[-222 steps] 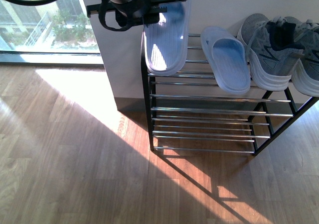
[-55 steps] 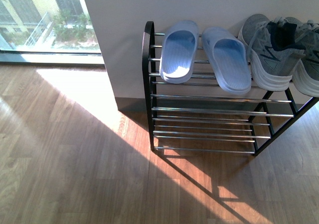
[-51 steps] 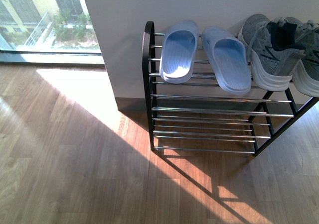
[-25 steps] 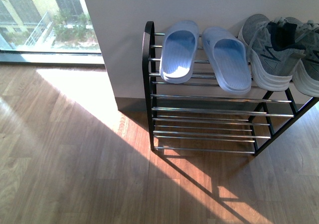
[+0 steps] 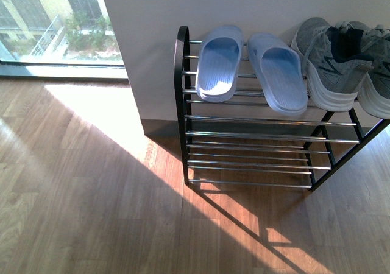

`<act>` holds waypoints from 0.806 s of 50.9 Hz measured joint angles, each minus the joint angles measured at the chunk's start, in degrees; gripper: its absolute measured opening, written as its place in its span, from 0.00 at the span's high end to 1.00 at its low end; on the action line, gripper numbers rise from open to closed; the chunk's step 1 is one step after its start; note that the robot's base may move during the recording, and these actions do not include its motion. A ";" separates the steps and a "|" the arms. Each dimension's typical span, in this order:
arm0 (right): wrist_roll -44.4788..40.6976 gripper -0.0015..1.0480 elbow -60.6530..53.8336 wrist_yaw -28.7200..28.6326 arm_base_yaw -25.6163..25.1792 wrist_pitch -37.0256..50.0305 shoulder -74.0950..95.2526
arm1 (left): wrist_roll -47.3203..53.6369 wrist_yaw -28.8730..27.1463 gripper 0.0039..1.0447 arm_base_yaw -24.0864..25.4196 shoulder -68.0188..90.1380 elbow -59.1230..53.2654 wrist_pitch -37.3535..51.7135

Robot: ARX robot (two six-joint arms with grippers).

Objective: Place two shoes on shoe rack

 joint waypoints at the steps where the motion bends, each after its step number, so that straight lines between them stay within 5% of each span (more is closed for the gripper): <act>1: -0.02 0.98 0.00 0.00 0.00 0.00 0.00 | 0.00 0.02 0.92 0.00 0.00 0.00 0.00; 29: -0.02 0.17 0.00 0.02 0.00 -0.02 -0.02 | 0.02 0.00 0.08 0.00 -0.02 0.00 0.00; 33: 0.00 0.08 0.00 0.00 0.00 -0.02 0.00 | 0.13 0.00 0.09 0.00 -0.02 0.00 0.00; 41: 0.00 0.09 0.00 0.00 0.00 -0.02 0.00 | 0.13 0.00 0.09 0.00 -0.02 0.00 0.00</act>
